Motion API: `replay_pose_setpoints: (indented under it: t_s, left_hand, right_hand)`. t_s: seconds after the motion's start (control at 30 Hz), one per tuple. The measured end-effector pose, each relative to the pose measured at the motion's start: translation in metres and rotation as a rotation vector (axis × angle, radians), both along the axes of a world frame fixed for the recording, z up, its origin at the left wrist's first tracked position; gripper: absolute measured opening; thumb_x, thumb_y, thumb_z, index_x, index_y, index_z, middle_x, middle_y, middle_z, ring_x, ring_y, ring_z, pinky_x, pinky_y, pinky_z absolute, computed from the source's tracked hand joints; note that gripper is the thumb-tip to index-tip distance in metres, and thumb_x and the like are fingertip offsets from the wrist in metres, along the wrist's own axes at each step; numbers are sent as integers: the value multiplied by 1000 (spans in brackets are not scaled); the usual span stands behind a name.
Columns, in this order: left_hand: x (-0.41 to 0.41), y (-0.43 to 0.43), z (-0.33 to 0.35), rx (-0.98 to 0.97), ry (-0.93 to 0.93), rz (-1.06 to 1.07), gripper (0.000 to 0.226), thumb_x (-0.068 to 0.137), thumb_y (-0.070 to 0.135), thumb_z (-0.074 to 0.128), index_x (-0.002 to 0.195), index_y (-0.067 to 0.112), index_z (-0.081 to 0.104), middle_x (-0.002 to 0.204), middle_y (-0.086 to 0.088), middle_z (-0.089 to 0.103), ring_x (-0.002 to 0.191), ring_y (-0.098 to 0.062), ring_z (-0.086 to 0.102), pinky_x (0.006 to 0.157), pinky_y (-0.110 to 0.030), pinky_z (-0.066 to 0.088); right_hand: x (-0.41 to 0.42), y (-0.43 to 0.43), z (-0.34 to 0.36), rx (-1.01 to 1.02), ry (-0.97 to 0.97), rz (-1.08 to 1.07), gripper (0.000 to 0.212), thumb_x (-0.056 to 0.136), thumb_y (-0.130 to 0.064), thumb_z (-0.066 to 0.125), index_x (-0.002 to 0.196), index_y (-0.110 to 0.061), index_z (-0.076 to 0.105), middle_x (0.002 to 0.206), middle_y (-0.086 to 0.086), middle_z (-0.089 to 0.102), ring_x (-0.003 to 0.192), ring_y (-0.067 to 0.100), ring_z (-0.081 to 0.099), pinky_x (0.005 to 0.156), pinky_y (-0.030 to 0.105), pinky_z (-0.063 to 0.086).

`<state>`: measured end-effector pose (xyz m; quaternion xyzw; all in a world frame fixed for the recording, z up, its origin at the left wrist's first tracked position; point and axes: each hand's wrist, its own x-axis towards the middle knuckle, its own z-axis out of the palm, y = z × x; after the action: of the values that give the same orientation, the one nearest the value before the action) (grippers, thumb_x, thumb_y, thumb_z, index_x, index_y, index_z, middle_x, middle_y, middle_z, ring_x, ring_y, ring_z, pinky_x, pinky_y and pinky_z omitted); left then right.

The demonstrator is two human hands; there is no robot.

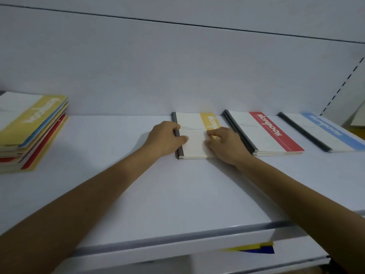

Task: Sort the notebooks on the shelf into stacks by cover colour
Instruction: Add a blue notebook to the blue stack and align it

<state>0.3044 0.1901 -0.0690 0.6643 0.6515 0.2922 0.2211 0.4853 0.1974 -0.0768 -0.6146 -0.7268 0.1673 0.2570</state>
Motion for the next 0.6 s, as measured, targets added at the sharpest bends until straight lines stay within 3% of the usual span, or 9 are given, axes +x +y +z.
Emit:
replay_pose_setpoints:
  t_s: [0.1, 0.27, 0.4, 0.5, 0.6]
  left_hand:
    - [1, -1, 3, -32, -14, 4, 24, 85, 20, 66, 104, 4, 68, 110, -10, 67, 101, -24, 62, 86, -34, 48]
    - [5, -12, 11, -39, -65, 50, 18, 86, 20, 66, 103, 13, 65, 105, -2, 61, 100, -19, 57, 85, -30, 44]
    - [5, -41, 22, 23, -83, 119, 40, 91, 29, 60, 129, 17, 55, 132, 2, 53, 121, -16, 50, 89, -23, 38]
    - [-5, -75, 24, 69, -44, 138, 38, 92, 31, 59, 129, 23, 55, 138, 2, 49, 123, -15, 48, 88, -21, 35]
    - [-26, -109, 22, 95, -7, 208, 36, 93, 31, 58, 128, 23, 56, 139, 1, 49, 123, -15, 48, 90, -19, 33]
  right_hand:
    - [1, 1, 0, -8, -13, 17, 34, 92, -24, 56, 124, -17, 63, 135, 13, 51, 126, 28, 44, 108, 32, 29]
    - [8, -1, 15, -109, 31, 50, 37, 92, -28, 57, 128, -17, 58, 137, 6, 52, 123, 23, 49, 96, 25, 37]
    - [11, -13, 32, -44, 130, 133, 36, 93, -27, 57, 128, -15, 58, 131, 0, 56, 117, 18, 52, 86, 21, 36]
    - [-8, -27, 29, -16, 226, 268, 25, 92, -25, 58, 115, -15, 64, 125, 0, 61, 113, 14, 55, 89, 24, 41]
    - [-40, -47, 26, 54, 300, 375, 20, 93, -19, 56, 107, -12, 67, 113, -2, 66, 107, 12, 58, 78, 18, 39]
